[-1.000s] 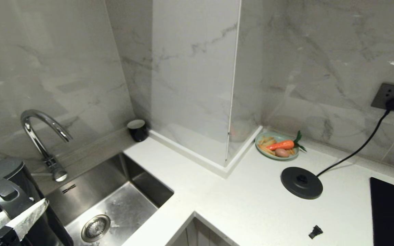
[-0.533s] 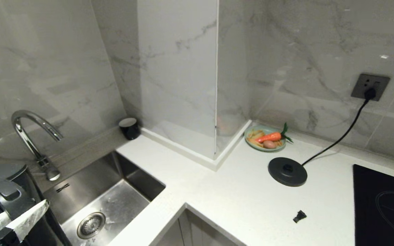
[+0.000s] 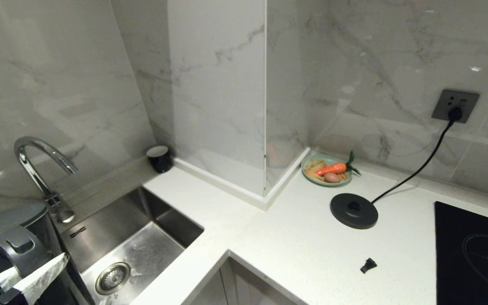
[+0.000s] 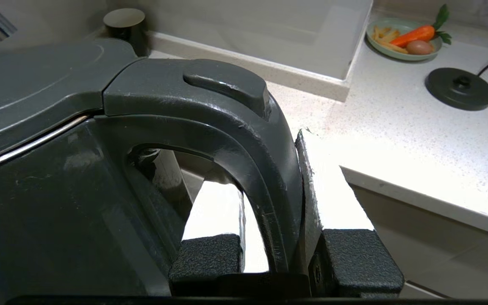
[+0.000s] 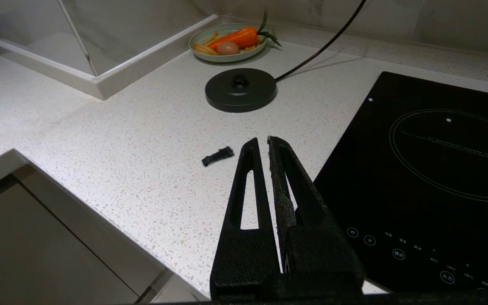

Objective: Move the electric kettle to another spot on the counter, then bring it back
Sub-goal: Place it by the sink

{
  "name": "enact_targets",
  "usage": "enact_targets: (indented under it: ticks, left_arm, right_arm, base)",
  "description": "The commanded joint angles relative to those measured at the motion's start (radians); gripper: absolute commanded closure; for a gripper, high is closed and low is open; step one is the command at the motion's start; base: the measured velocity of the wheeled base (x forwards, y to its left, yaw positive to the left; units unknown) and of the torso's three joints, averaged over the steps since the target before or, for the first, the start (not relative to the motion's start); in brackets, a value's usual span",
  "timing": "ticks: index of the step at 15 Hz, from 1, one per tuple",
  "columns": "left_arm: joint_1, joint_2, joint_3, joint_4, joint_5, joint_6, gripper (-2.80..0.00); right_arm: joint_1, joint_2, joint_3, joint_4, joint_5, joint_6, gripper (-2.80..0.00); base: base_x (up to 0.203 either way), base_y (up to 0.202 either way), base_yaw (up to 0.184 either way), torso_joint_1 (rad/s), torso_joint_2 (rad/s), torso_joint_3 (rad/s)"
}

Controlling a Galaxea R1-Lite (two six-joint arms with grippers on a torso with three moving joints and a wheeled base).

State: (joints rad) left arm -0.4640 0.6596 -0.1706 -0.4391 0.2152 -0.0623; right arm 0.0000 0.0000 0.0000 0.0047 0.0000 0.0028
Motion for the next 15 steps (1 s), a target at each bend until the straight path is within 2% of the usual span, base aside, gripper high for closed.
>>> enact_targets:
  ticks: [1,4,10,15]
  left_arm:
    - [-0.001,-0.016,-0.001,-0.002,-0.025,-0.001,0.00]
    - [0.001,-0.011,-0.010,0.037,-0.037,0.010,0.00]
    - [0.002,-0.025,-0.010,0.039,-0.037,0.012,0.00]
    - [0.002,-0.021,-0.010,0.039,-0.039,0.013,0.00]
  right_arm:
    - [0.000,0.000,0.000,0.000,0.000,0.000,0.00]
    - [0.000,0.000,0.000,0.000,0.000,0.000,0.00]
    - [0.000,0.000,0.000,0.000,0.000,0.000,0.00]
    - [0.000,0.000,0.000,0.000,0.000,0.000,0.00]
  base:
    - [0.000,0.000,0.000,0.000,0.00,0.000]
    - [0.022,0.000,-0.001,-0.004,0.00,0.002]
    - [0.186,0.000,0.001,-0.002,0.00,0.007]
    - [0.000,0.000,0.000,0.000,0.00,0.000]
